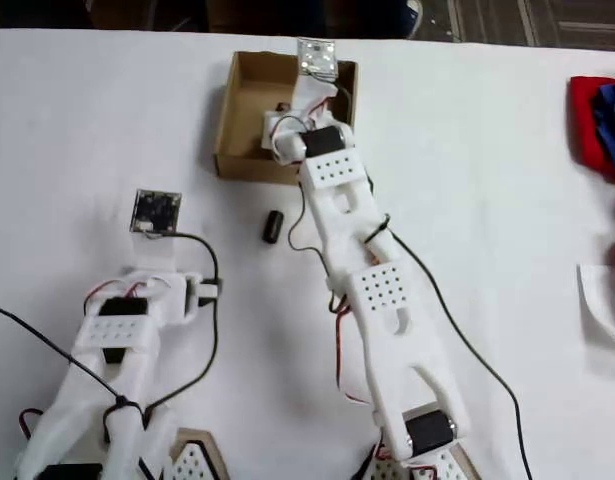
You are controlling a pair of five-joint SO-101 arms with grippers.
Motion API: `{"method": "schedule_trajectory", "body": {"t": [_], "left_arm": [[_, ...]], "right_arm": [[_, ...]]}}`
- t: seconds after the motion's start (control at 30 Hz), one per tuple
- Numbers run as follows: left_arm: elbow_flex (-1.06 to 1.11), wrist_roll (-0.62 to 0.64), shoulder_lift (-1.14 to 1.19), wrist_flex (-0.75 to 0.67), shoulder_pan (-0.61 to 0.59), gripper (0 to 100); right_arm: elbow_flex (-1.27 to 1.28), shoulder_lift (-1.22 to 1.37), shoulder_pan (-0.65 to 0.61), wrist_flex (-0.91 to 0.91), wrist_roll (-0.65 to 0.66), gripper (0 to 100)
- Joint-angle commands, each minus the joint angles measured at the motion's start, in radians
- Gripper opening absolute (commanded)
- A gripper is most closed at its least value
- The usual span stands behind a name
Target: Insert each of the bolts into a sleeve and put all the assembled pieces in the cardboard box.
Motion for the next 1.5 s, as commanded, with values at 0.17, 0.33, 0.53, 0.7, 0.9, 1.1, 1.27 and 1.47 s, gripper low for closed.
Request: {"method": "schedule_trajectory", "body": {"t": [0.17, 0.33, 0.53, 0.7, 0.9, 1.1, 1.27, 1.47], "left_arm": [[0.001, 0.005, -0.020, -0.012, -0.002, 34], [0.001, 0.005, -0.020, -0.012, -0.002, 34], [0.001, 0.005, -0.020, -0.012, -0.002, 34], [0.001, 0.005, -0.020, -0.012, -0.002, 34], [0.001, 0.005, -0.020, -0.012, -0.002, 34], [0.001, 0.005, -0.020, -0.015, -0.002, 34], [0.001, 0.005, -0.020, -0.015, -0.002, 34], [0.001, 0.005, -0.020, -0.017, -0.002, 34]], "right_arm": [[-0.020, 0.021, -0.005, -0.002, -0.008, 2.1], [-0.028, 0.038, -0.005, -0.004, -0.009, 2.1], [-0.028, 0.038, -0.005, -0.030, -0.003, 2.4], [-0.028, 0.033, -0.005, -0.025, -0.003, 4.3], [-0.029, -0.018, -0.001, -0.024, -0.003, 9.8], [-0.029, -0.130, -0.001, -0.008, -0.002, 9.8], [-0.029, -0.266, -0.005, 0.202, -0.008, 9.8], [-0.029, -0.357, -0.038, 0.476, -0.011, 9.8]]}}
